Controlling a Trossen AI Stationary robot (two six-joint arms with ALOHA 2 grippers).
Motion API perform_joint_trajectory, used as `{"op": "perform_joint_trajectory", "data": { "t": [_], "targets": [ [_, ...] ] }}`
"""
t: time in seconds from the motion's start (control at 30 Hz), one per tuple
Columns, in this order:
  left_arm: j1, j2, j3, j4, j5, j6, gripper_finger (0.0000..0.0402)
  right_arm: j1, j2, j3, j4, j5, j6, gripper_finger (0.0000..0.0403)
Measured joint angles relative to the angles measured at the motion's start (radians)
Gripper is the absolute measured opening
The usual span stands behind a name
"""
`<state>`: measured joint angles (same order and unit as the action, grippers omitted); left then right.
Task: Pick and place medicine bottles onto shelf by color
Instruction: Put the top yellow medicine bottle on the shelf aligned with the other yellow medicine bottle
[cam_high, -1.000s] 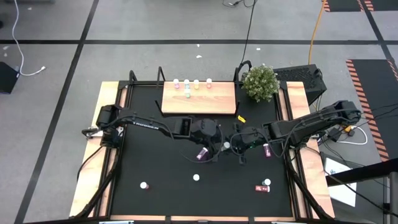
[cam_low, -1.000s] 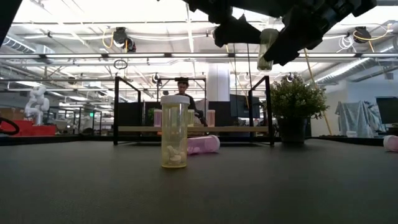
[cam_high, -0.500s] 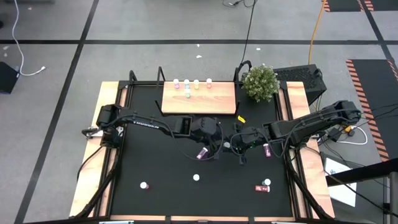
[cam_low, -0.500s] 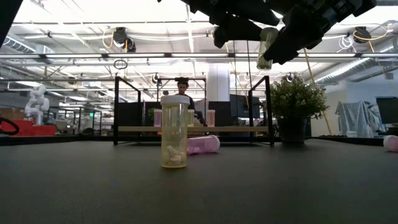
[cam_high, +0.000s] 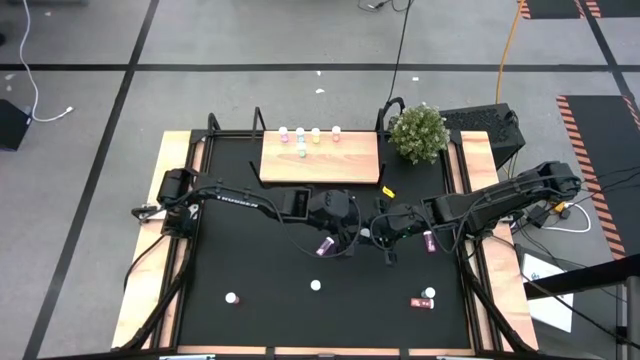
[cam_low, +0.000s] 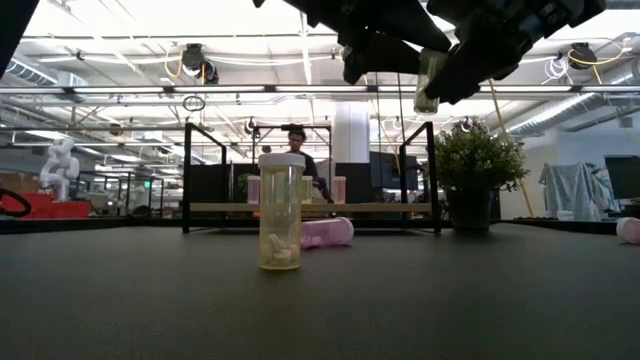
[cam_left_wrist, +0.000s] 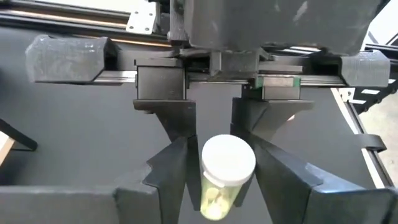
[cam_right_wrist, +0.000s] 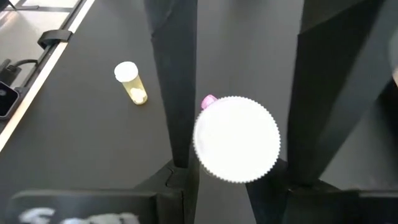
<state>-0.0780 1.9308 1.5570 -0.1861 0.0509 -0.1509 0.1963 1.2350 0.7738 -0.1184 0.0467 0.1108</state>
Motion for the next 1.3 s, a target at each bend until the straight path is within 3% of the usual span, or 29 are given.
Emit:
{"op": "perform_joint_trajectory", "data": {
  "t": [0.27,0.47,0.63,0.77,0.87,1.07,1.3],
  "targets": [
    [0.0,0.0,0.0,-0.002,0.0,0.0,0.0125,-0.001,0.0,0.0,0.0,0.007,-0.006,0.0103],
    [0.009,0.0,0.0,0.007,-0.007,-0.02,0.0125,-0.017,-0.016,0.0,-0.017,0.013,0.0,0.0128],
    [0.042,-0.039,-0.001,0.002,-0.056,-0.06,0.0133,-0.027,-0.115,0.0,-0.111,0.161,0.025,0.0181],
    [0.082,-0.123,0.0,-0.008,-0.147,-0.049,0.0124,-0.027,-0.26,0.001,-0.168,0.348,0.046,0.0219],
    [0.129,-0.194,0.0,-0.006,-0.225,-0.002,0.0122,-0.027,-0.372,0.001,-0.167,0.428,0.043,0.0234],
    [0.241,-0.321,0.001,-0.035,-0.31,0.049,0.0131,-0.028,-0.502,0.001,-0.181,0.458,0.028,0.0237],
    [0.336,-0.343,-0.018,-0.115,-0.368,0.017,0.0124,-0.026,-0.491,-0.015,-0.197,0.478,0.034,0.0232]
  ]
}}
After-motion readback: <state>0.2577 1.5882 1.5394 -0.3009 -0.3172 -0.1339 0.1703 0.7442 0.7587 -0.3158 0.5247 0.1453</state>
